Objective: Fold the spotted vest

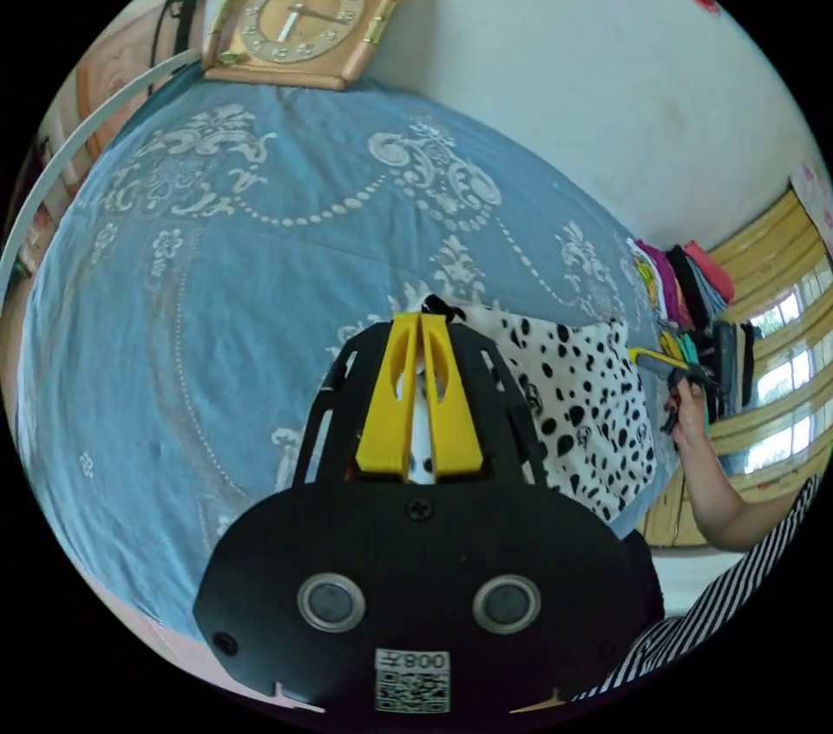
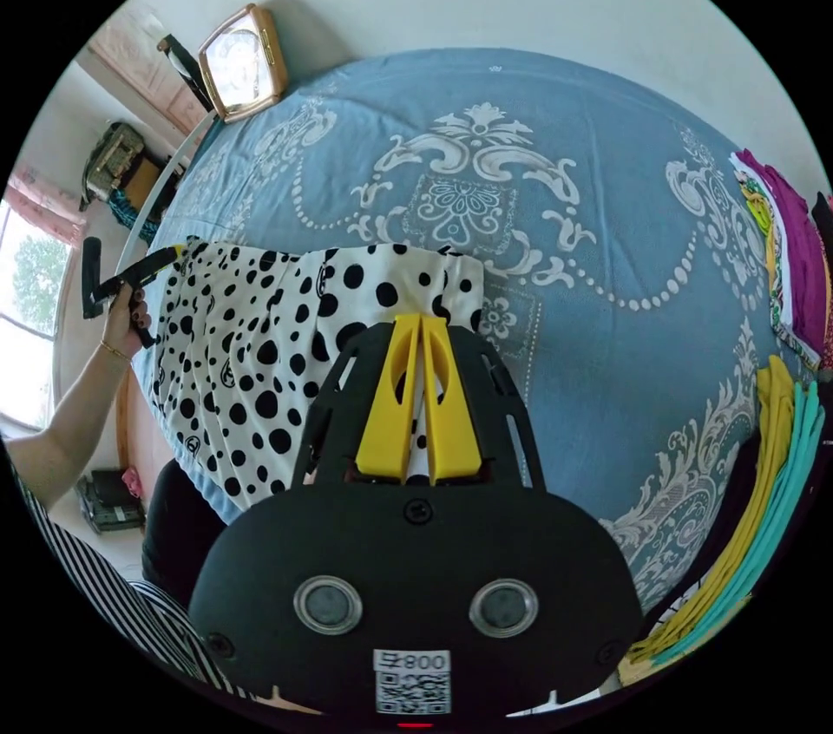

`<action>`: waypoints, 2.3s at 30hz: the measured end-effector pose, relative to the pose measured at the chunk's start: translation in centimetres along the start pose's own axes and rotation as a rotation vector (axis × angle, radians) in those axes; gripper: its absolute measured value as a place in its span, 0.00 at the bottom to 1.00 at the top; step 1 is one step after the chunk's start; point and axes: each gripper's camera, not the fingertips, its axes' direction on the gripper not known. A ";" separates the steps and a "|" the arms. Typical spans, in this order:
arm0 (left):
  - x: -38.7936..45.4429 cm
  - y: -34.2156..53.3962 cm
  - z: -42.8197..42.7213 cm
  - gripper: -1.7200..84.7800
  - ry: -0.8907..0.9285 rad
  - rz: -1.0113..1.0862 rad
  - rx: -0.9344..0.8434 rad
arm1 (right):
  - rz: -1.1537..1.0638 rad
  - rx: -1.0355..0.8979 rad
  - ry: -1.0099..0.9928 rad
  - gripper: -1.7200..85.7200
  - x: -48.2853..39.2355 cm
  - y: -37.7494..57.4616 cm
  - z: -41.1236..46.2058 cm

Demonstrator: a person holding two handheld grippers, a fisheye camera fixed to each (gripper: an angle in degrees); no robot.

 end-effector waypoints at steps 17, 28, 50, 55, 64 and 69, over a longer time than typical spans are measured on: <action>-8.2 5.5 -5.9 0.05 0.165 -0.132 0.032 | 0.107 0.053 -0.104 0.03 6.2 5.4 -2.5; -10.9 20.5 -12.5 0.13 0.306 -0.178 -0.150 | 0.216 0.030 -0.323 0.08 12.2 19.1 -8.2; -12.3 26.1 -12.8 0.05 0.264 -0.182 -0.224 | 0.321 -0.065 -0.554 0.05 19.3 32.2 -8.5; -13.8 26.3 -15.6 0.04 0.378 -0.143 -0.146 | 0.309 -0.008 -0.594 0.05 21.8 32.6 -11.5; -16.5 29.6 -13.4 0.04 0.493 -0.215 -0.136 | 0.297 -0.071 -0.580 0.04 23.7 33.2 -11.5; -13.3 30.0 -11.8 0.09 0.402 -0.108 -0.185 | 0.330 -0.058 -0.615 0.04 25.1 33.6 -11.4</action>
